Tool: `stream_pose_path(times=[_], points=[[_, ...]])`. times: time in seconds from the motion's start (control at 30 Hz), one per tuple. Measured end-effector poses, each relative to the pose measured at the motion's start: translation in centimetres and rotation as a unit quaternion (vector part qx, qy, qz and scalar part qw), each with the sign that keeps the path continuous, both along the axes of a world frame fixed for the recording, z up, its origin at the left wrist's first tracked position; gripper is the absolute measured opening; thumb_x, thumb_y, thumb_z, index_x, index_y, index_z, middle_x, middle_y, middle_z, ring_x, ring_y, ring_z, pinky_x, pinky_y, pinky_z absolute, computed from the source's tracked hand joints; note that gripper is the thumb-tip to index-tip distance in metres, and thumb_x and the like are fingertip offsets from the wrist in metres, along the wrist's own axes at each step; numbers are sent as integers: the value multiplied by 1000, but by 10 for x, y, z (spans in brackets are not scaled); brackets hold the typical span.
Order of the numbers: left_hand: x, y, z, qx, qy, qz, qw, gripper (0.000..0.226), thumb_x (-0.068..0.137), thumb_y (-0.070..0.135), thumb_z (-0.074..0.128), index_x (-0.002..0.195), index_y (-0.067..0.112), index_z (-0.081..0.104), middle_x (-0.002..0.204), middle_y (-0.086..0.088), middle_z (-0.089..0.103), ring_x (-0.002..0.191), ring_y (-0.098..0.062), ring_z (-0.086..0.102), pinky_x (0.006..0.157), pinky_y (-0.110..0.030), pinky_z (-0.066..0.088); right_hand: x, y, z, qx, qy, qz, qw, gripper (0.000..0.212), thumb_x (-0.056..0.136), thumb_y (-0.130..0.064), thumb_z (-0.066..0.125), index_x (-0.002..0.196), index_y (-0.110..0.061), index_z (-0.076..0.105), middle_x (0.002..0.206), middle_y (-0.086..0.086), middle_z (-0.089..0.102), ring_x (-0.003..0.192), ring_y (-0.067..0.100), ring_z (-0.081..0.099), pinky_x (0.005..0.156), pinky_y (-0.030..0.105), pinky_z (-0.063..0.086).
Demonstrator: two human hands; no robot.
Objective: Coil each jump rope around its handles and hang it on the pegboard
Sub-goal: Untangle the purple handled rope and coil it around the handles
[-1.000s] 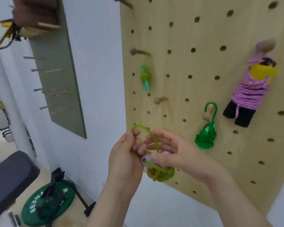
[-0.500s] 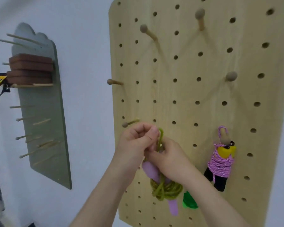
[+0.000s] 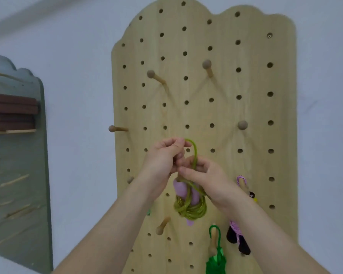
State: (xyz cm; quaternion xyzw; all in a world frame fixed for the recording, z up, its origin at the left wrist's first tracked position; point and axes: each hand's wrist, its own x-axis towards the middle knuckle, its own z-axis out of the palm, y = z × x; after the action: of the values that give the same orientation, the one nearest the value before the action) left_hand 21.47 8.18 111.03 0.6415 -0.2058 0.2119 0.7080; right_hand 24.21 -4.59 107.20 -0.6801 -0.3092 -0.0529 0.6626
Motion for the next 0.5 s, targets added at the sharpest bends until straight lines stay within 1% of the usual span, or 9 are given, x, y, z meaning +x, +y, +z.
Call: stream_pose_path(times=[0.07, 0.13, 0.2, 0.23, 0.3, 0.37, 0.43, 0.5], points=[[8, -6, 17, 33, -12, -3, 999, 22, 97, 16, 52, 82, 7, 65, 55, 3, 40, 49, -9, 37, 38, -13, 28, -1, -12, 16, 54, 4, -14, 998, 19, 94, -25, 63, 93, -6, 65, 76, 4, 65, 70, 14, 63, 66, 27, 54], [14, -16, 33, 57, -21, 3, 998, 22, 96, 17, 54, 81, 8, 66, 56, 3, 41, 49, -9, 38, 38, -13, 28, 1, -24, 31, 88, -11, -73, 993, 26, 99, -26, 53, 83, -10, 66, 67, 1, 62, 64, 11, 62, 62, 27, 55], [22, -27, 46, 84, -28, 12, 996, 21, 95, 19, 56, 81, 9, 68, 56, 4, 43, 50, -9, 39, 40, -14, 28, 4, -37, 42, 78, -63, -153, 983, 31, 100, -28, 51, 78, -12, 67, 65, 2, 62, 62, 10, 62, 59, 28, 56], [26, -33, 51, 99, -33, 17, 994, 21, 95, 19, 57, 81, 10, 69, 56, 4, 43, 50, -10, 39, 41, -16, 28, 6, -44, 45, 62, -93, -196, 974, 32, 100, -29, 51, 77, -14, 67, 64, 1, 62, 60, 10, 61, 57, 30, 56], [34, -46, 58, 126, -51, 31, 990, 20, 93, 21, 60, 79, 13, 71, 55, 4, 45, 52, -11, 40, 46, -19, 29, 12, -56, 46, 41, -146, -273, 950, 32, 99, -31, 51, 75, -18, 66, 59, -3, 61, 55, 13, 60, 56, 38, 55], [42, -61, 63, 135, -70, 38, 988, 16, 90, 21, 64, 79, 14, 72, 56, 2, 48, 52, -11, 43, 49, -18, 35, 21, -65, 43, 32, -183, -327, 927, 32, 99, -33, 49, 73, -21, 63, 56, -7, 60, 56, 19, 61, 58, 47, 55], [50, -76, 66, 144, -88, 42, 985, 13, 89, 19, 66, 81, 12, 73, 59, -1, 52, 54, -12, 47, 53, -17, 40, 30, -72, 40, 48, -180, -346, 919, 32, 100, -32, 46, 74, -24, 62, 57, -9, 60, 55, 20, 61, 58, 53, 55], [60, -89, 69, 168, -102, 55, 979, 13, 90, 19, 64, 85, 11, 74, 61, -2, 55, 57, -12, 49, 57, -20, 43, 38, -79, 39, 94, -150, -340, 923, 33, 102, -29, 44, 75, -28, 62, 58, -7, 58, 51, 18, 60, 57, 55, 55]])
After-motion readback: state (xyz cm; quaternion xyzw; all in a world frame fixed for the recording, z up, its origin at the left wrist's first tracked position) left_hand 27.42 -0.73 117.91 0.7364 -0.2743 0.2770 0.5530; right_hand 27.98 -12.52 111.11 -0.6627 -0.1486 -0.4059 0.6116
